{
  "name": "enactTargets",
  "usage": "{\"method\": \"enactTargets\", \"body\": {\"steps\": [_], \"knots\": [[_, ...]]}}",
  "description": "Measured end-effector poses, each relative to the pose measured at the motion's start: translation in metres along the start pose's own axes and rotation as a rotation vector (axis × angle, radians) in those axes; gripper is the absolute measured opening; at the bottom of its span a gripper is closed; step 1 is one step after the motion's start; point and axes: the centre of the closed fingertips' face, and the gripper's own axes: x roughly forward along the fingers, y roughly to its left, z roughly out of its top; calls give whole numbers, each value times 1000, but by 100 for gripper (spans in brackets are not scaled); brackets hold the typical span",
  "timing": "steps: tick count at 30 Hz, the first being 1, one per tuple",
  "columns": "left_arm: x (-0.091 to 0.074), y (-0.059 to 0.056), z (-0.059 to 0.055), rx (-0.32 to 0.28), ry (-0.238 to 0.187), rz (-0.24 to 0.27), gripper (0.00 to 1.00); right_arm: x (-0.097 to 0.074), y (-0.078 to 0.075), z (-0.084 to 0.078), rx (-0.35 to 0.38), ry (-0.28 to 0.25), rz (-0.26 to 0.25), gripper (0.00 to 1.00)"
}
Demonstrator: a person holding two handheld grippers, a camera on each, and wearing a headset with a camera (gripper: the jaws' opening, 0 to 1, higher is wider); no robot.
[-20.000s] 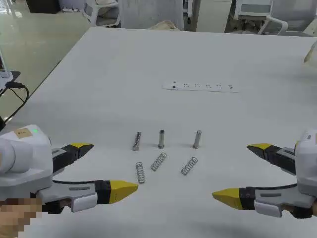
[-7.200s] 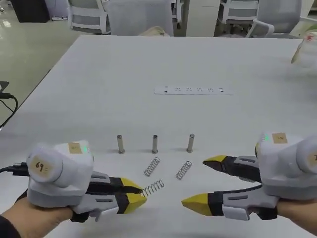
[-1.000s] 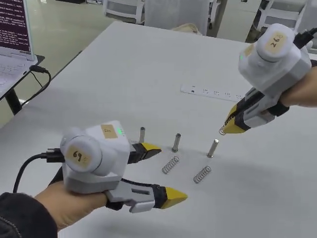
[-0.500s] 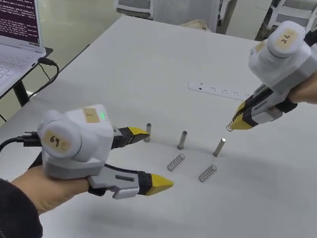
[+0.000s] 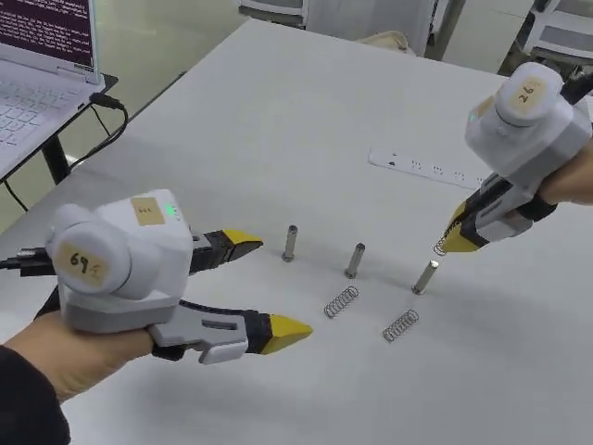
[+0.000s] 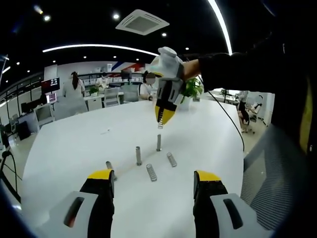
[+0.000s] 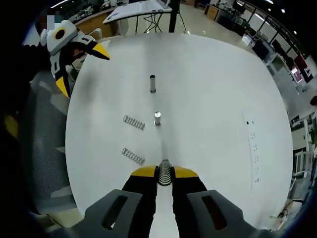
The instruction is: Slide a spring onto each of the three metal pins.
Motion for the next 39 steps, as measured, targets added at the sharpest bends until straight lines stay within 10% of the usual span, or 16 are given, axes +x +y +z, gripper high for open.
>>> {"method": "enactTargets", "body": {"steps": [39], "knots": [[3,-4,-9,-28,18,-7,61,44,-1,-19,22,48,28,8]]}}
